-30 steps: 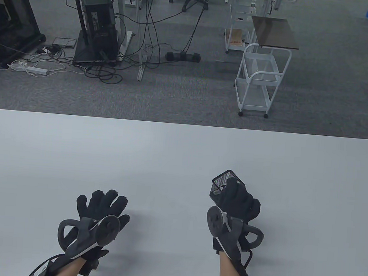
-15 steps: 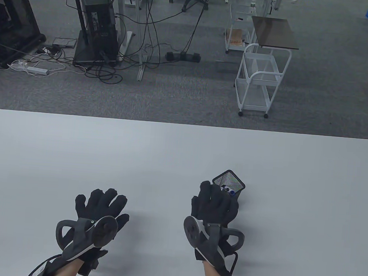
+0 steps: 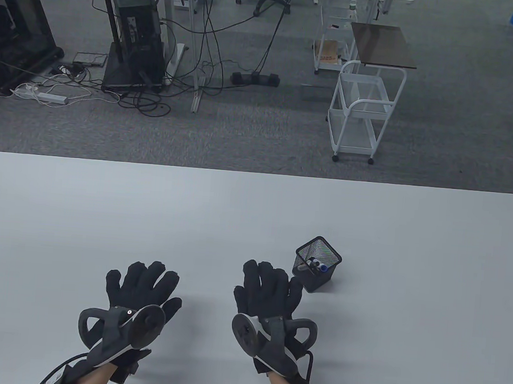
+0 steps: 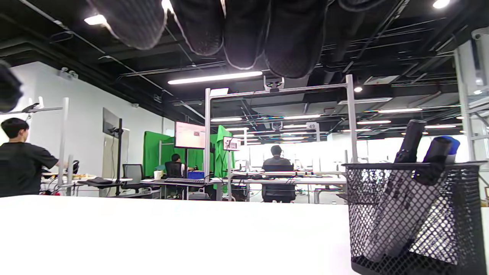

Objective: Insert the markers into the pen holder

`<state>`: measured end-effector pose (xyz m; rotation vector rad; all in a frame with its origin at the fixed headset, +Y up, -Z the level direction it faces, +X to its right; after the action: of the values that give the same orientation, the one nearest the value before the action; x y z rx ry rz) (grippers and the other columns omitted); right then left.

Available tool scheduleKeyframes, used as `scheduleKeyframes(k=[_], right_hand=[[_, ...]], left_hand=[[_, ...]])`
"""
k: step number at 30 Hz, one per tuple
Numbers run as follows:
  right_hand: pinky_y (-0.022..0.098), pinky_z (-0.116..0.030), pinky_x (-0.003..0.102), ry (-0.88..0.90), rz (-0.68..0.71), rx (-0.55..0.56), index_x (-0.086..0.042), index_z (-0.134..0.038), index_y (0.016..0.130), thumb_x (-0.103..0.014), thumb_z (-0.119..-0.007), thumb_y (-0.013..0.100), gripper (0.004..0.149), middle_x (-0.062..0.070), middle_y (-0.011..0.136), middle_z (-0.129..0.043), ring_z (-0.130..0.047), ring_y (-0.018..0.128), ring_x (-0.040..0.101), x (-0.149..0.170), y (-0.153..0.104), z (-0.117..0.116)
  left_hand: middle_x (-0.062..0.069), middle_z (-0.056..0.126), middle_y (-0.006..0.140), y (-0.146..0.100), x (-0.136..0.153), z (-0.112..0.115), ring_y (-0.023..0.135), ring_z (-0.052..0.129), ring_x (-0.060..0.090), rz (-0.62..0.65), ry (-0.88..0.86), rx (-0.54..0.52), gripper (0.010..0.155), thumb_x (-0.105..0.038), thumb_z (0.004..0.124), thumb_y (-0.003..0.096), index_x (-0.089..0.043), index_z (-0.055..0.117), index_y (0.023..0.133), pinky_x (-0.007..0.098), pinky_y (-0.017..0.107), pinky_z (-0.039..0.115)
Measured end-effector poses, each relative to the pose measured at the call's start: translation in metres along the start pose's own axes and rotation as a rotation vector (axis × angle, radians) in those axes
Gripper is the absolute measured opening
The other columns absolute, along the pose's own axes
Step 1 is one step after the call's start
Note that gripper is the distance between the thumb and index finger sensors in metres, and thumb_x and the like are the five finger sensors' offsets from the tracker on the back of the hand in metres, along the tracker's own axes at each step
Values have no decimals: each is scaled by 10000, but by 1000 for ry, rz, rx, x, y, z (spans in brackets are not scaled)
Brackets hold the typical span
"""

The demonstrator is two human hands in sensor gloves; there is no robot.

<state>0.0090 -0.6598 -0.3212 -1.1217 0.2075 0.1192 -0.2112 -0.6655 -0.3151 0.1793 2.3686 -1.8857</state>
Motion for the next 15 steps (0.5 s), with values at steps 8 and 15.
scheduleKeyframes(k=[8, 15], right_hand=[[720, -376, 698, -20, 75, -23, -188, -472, 1183, -508, -587, 651, 632, 186, 1197, -527, -668, 1048, 488, -14, -3, -8], [749, -342, 675, -12, 111, -7, -214, -441, 1192, -556, -572, 639, 664, 168, 1225, -477, -611, 1093, 482, -17, -5, -5]], left_hand=[[-17, 553, 1272, -7, -6, -5, 1206, 574, 427, 28, 14, -138, 592, -606, 649, 582, -406, 583, 1136, 747, 825, 401], [-21, 526, 1280, -13, -12, -9, 1216, 555, 417, 46, 28, -202, 599, -614, 640, 581, -415, 559, 1141, 741, 830, 401]])
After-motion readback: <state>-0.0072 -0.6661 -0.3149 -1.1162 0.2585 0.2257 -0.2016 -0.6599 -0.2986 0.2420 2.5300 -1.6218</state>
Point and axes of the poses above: the tracker on the back of each hand, its own x axis roughly to the little-finger side, its own y axis roughly from the wrist to the fingertips, z = x × y, the point moved 4 cm from there along y, roughly from the wrist to the fingertips
